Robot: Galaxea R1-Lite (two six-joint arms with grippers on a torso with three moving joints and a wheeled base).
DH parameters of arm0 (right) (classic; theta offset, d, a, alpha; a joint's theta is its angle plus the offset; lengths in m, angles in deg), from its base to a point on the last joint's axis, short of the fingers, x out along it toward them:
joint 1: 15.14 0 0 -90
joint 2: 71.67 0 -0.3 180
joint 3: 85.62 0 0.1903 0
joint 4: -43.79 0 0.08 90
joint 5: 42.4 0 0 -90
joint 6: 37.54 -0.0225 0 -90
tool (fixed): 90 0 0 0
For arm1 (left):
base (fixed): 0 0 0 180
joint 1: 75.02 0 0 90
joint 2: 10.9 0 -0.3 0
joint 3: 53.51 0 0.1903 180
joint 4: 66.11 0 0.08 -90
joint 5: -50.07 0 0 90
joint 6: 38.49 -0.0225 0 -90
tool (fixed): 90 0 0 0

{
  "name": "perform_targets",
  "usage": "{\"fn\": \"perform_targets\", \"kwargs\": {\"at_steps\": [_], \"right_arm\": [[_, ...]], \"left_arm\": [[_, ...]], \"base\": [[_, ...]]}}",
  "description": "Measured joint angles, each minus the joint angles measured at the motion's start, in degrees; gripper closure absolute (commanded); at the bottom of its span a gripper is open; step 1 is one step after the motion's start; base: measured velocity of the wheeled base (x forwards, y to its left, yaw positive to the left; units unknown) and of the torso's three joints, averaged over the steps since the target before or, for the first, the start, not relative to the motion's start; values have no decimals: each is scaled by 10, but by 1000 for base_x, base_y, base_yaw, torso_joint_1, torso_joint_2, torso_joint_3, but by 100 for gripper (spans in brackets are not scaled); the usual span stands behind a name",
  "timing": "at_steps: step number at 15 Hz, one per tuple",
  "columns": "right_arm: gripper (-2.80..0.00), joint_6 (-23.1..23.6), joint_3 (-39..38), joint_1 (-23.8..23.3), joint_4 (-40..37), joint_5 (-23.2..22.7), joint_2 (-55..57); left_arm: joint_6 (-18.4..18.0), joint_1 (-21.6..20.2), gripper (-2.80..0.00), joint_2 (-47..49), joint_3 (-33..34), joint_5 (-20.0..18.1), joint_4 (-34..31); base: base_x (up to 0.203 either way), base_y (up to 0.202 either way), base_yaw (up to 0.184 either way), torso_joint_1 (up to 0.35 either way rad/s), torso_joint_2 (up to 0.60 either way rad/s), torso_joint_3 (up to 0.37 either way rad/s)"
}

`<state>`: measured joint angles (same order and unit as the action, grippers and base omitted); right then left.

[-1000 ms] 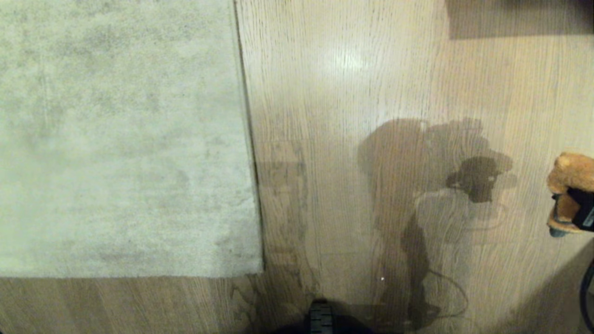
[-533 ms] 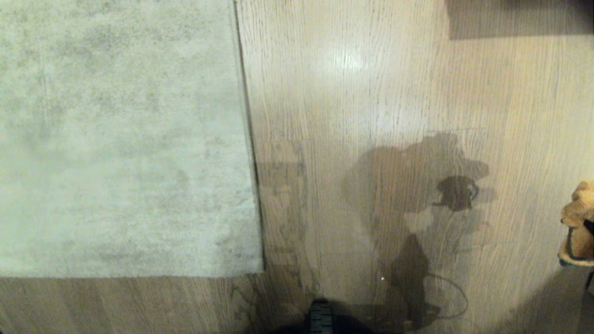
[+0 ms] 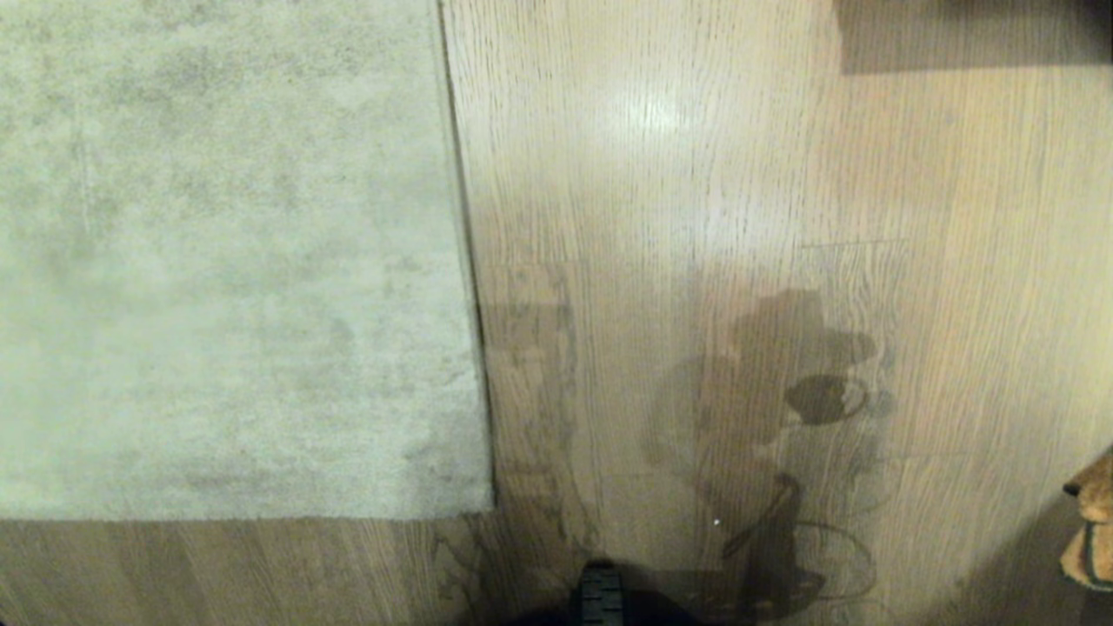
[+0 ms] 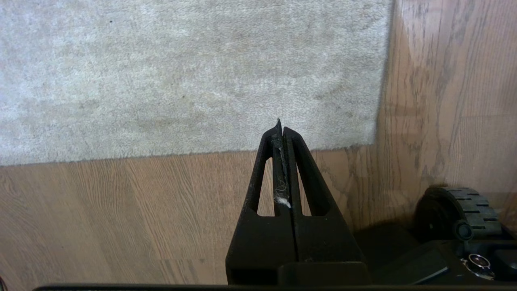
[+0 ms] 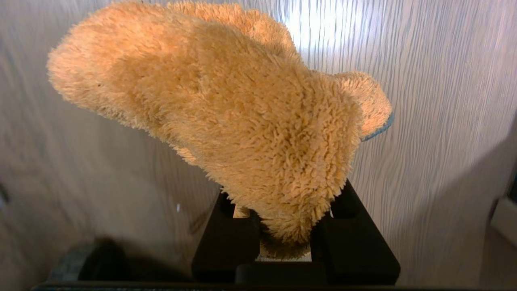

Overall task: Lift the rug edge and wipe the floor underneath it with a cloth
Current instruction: Lift up the carpet

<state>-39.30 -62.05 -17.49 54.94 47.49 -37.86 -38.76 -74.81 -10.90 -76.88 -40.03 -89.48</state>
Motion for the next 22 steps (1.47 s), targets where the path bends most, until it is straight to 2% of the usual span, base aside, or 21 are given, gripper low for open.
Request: {"fn": "perform_targets", "kwargs": {"at_steps": [5, 10, 14, 22], "right_arm": [[0, 11, -2, 17, -197, 1, -161], [0, 24, -2, 28, -318, 0, -281], [0, 24, -2, 28, -335, 0, -327], [0, 24, -2, 28, -337, 6, -339]], "left_arm": [[0, 0, 0, 0, 0, 0, 0], [0, 0, 0, 0, 0, 0, 0], [0, 0, 0, 0, 0, 0, 0], [0, 0, 0, 0, 0, 0, 0]], "base": [[0, 0, 0, 0, 0, 0], [0, 0, 0, 0, 0, 0], [0, 0, 0, 0, 0, 0], [0, 0, 0, 0, 0, 0]]}}
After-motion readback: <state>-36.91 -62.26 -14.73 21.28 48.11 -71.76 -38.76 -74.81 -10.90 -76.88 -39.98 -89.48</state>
